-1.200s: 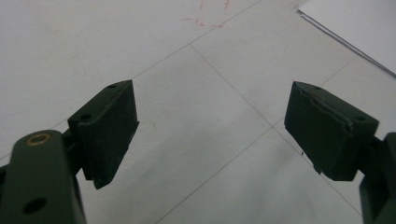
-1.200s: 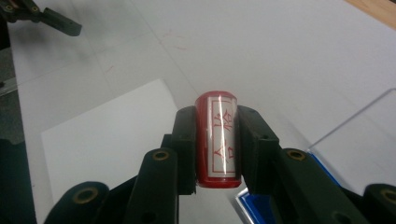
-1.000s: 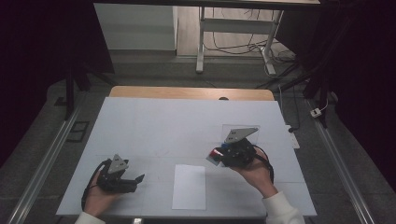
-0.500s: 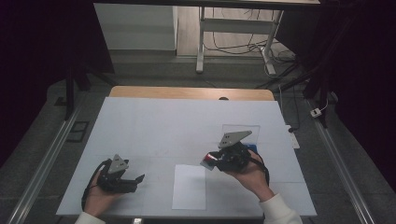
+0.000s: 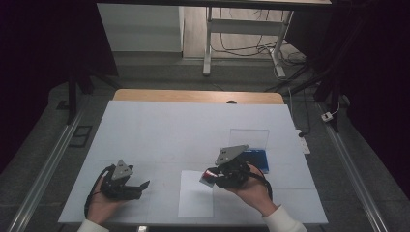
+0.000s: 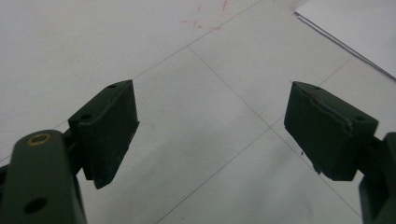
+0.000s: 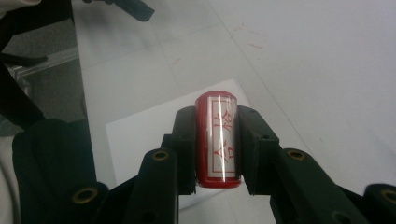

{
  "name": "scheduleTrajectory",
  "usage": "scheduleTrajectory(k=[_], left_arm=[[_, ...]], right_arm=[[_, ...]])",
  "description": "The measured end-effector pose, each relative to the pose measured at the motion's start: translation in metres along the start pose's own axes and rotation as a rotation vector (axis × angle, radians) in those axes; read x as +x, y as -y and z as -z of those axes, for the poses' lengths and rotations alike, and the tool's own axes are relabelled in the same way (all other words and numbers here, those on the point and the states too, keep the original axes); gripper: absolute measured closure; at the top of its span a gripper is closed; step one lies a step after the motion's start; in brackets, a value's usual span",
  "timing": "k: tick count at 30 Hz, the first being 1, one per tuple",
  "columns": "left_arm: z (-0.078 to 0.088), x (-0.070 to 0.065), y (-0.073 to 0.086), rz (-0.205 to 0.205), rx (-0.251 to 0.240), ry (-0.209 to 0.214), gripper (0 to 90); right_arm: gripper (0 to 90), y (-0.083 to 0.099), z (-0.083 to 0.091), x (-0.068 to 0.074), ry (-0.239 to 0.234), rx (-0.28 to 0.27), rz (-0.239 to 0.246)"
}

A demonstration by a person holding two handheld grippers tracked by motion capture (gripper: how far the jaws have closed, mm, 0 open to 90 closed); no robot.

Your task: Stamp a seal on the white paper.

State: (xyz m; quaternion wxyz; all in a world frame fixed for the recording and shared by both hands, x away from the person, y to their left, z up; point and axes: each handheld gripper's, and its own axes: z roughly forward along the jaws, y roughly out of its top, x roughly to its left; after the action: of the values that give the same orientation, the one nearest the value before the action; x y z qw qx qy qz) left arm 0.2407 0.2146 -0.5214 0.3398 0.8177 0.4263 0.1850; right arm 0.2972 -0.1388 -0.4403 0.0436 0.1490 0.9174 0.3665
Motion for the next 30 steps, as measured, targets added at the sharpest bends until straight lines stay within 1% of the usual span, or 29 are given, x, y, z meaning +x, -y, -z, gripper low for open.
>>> scheduleTrajectory(k=[14,17,24,30], left_arm=[[0.000,0.000,0.000,-0.005,0.003,0.006,18.7],[0.000,0.000,0.000,-0.006,0.003,0.006,18.8],[0.000,0.000,0.000,-0.008,0.005,0.006,18.9],[-0.001,0.000,0.000,-0.008,0.007,0.006,18.9]], right_arm=[[69.6,-0.002,-0.020,0.013,-0.018,0.036,0.038],[69.6,-0.002,-0.025,0.015,-0.013,0.043,0.043],[69.6,-0.002,-0.037,0.018,0.009,0.078,0.061],[69.6,-0.001,-0.040,0.018,0.026,0.096,0.065]])
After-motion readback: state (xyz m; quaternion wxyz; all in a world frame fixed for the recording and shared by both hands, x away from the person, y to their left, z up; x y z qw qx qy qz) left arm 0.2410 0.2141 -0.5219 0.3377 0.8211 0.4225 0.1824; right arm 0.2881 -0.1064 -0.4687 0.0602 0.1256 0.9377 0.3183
